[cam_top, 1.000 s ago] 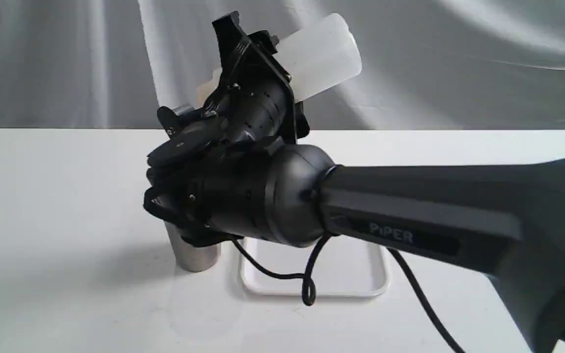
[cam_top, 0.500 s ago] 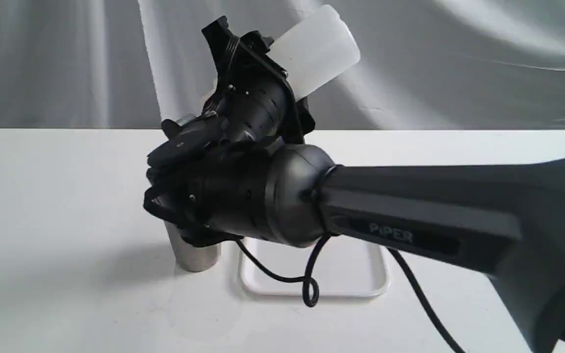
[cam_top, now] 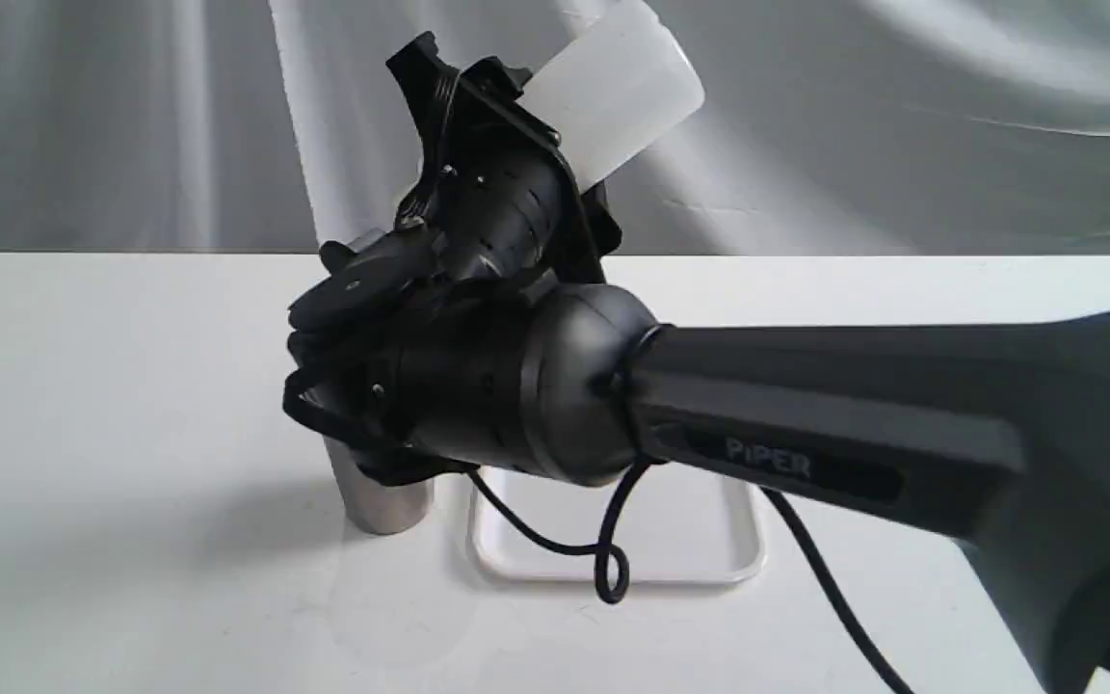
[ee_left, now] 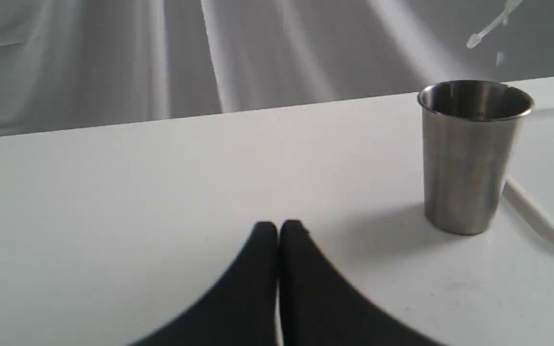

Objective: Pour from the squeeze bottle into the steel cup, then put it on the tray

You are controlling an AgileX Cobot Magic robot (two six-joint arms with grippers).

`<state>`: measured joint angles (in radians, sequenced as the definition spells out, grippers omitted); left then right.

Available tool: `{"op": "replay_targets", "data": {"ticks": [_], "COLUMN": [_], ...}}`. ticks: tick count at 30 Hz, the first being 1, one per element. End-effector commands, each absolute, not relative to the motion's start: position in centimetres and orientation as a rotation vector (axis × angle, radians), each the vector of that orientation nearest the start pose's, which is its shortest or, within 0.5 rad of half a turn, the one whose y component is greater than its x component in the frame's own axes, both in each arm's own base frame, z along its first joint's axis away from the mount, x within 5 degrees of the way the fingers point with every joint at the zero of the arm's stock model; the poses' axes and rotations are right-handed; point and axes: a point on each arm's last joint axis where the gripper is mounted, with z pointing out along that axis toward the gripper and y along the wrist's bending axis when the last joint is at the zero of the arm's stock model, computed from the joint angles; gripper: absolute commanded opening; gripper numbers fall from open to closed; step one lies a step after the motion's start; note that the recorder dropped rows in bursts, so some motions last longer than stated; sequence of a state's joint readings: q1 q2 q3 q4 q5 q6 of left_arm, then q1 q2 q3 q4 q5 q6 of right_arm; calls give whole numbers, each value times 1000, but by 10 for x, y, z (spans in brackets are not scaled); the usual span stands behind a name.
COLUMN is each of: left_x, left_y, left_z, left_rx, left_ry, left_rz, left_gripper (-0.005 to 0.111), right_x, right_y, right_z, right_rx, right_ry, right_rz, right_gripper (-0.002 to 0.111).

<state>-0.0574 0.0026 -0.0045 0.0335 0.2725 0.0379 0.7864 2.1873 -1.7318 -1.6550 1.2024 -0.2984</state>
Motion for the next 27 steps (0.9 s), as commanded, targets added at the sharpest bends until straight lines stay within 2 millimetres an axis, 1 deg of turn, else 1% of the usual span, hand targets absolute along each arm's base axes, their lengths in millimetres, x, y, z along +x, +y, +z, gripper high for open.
{"op": "replay_targets", "data": {"ticks": [1,13,18,27], "left_x": [55,55,55,55], "left_y": [-3,-3,-3,-3], "left_z": [189,189,189,189], "left_rx": [105,109,107,105], "left_ry": [1746,1746,1746,1746], "left_rz": [8,11,10,8], "left_gripper": [0,0,0,0], "right_x": [392,392,392,392], "right_y": [268,268,268,268], "right_z": [272,272,273,273], "right_rx": [-1595,-1594,-1629,-1635], "right_ry": [1225,1223,1191,1187], "right_rz": [-1961,-1962,-1993,-1997], "right_gripper": [14,14,14,14]}}
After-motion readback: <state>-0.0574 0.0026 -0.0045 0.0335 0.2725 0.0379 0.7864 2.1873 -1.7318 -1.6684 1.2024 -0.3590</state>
